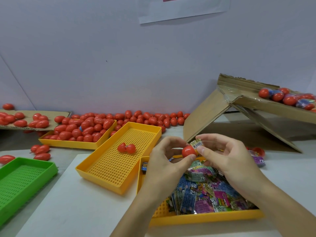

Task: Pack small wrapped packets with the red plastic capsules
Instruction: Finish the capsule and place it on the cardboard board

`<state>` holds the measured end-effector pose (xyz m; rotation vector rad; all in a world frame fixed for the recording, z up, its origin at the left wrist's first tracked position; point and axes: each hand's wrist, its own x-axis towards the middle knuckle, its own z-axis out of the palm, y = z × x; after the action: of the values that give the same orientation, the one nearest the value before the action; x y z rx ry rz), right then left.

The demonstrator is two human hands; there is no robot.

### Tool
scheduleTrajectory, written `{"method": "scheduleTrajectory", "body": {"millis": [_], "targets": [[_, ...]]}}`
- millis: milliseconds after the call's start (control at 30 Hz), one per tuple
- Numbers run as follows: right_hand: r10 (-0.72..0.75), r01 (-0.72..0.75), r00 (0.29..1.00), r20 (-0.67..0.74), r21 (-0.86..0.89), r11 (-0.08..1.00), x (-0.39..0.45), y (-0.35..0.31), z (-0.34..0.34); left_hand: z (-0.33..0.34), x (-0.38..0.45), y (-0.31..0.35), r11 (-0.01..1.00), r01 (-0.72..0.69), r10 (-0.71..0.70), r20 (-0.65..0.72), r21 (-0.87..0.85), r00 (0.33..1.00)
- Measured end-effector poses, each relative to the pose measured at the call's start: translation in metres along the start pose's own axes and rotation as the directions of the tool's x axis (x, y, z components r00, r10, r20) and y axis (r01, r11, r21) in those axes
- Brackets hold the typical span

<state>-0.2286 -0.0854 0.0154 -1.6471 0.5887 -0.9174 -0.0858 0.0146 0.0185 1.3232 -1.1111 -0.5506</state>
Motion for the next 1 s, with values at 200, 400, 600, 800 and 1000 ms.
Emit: {"method": "scheduleTrajectory", "body": {"millis": [200, 400, 600, 800, 1000], "targets": [[-0.017, 0.017, 1.0, 0.004, -0.012, 1.0, 0.0006, 0.0002, -0.0002, 0.0004, -0.0008, 0.0016, 1.0, -0.007, 0.007, -0.003, 0.012, 1.0], [-0.038, 0.039, 0.999, 0.009, -0.087, 0.995, -0.0005, -0.0023, -0.0011, 0.0003, -0.0003, 0.0018, 0.999, -0.017, 0.017, 0.005, 0.05, 1.0], [-0.081, 0.091, 0.995, 0.057, -0.206, 0.974, 0.0008, -0.003, -0.0043, -0.0006, -0.0016, 0.0011, 0.994, -0.042, 0.041, 0.018, 0.103, 0.999], [-0.092, 0.108, 0.992, 0.087, -0.2, 0.974, 0.0023, -0.0025, -0.0062, -0.0014, -0.0004, -0.0016, 0.994, -0.038, 0.035, 0.032, 0.105, 0.999], [-0.123, 0.134, 0.989, 0.087, -0.134, 0.982, 0.0019, -0.0037, -0.0049, -0.0017, 0.0003, -0.0023, 0.999, -0.02, 0.022, 0.032, -0.033, 0.999]]}}
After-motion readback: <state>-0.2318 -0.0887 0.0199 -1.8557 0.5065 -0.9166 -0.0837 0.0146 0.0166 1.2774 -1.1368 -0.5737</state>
